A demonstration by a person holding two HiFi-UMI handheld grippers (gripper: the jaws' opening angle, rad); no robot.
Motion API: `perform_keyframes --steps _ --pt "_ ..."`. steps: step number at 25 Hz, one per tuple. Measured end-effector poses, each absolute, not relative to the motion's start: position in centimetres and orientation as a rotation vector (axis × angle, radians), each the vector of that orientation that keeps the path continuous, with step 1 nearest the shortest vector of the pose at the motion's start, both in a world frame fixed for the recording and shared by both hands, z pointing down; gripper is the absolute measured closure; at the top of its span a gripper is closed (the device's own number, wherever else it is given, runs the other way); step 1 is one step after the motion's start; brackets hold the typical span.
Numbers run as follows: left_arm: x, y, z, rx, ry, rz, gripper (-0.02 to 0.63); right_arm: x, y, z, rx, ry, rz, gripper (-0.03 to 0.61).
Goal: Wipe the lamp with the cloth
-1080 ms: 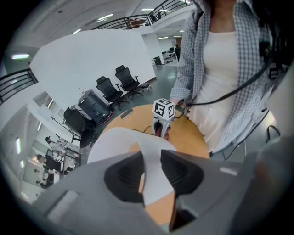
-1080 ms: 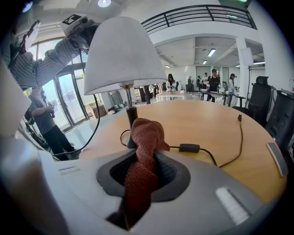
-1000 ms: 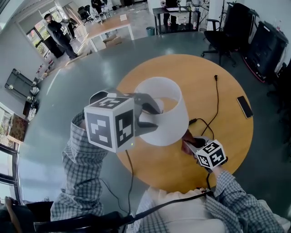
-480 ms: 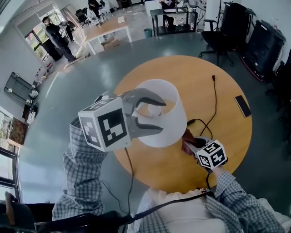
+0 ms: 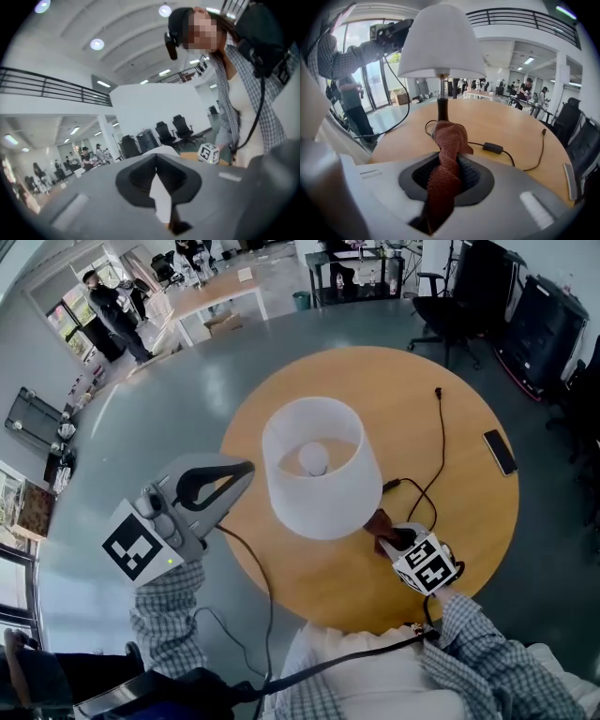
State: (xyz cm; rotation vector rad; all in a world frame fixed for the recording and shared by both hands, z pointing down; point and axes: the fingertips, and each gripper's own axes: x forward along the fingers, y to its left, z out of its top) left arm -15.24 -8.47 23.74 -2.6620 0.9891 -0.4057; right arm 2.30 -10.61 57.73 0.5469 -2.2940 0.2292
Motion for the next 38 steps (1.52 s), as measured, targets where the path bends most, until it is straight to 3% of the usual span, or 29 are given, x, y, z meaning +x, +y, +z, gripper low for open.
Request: perform_keyframes --steps 4,10,16,20,24,30,38 --pt "-18.4 -6.0 25.6 -2.721 1.218 -0.119 0.609 -0.3 -7.4 59.7 0.388 -2.215 0.136 0.506" --pt "-18.2 -3.5 34.0 -2.867 1.458 -0.072 0.609 -3.2 -3.8 63.2 0.19 -2.141 0.086 0.485" --pt "-16.2 -1.4 40.5 -3.005 1.573 -0.087 0.609 -4.5 -2.2 63.3 0.134 -2.206 0.222 0.3" --pt "-14.7 -1.4 42.7 -3.056 1.597 -0.102 0.609 -3.2 -3.6 61.1 0.245 -2.311 0.345 0.29" --pt "-12.0 -1.7 44.9 -3.141 1.539 -0.07 0.609 -0.2 -6.2 55.9 0.476 -2.482 0.502 0.328" --pt "-8.3 -1.9 47.5 -3.213 1.428 -0.185 0.609 3.2 -7.5 49.5 0.723 -2.69 0.618 0.556" --pt "-5.5 -3.5 50.7 -3.187 1.446 -0.324 0.609 -0.5 -5.8 51.7 0.644 -2.686 0.603 0.574"
